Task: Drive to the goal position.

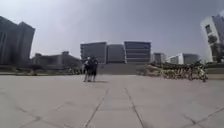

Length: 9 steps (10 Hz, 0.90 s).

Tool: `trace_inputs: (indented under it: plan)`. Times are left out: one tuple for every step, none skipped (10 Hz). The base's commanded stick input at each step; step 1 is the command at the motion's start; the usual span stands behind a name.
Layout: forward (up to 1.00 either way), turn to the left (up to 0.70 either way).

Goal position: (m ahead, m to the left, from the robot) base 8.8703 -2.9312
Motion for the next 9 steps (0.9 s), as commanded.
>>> trace_inputs:
  plan:
    - [0.85,0.12]
    - [0.85,0.14]
    - [0.85,0.16]
    - [0.85,0.19]
    - [0.85,0.21]
    - [0.85,0.16]
    - [0.85,0.11]
    - [0.85,0.06]
    - [0.85,0.03]
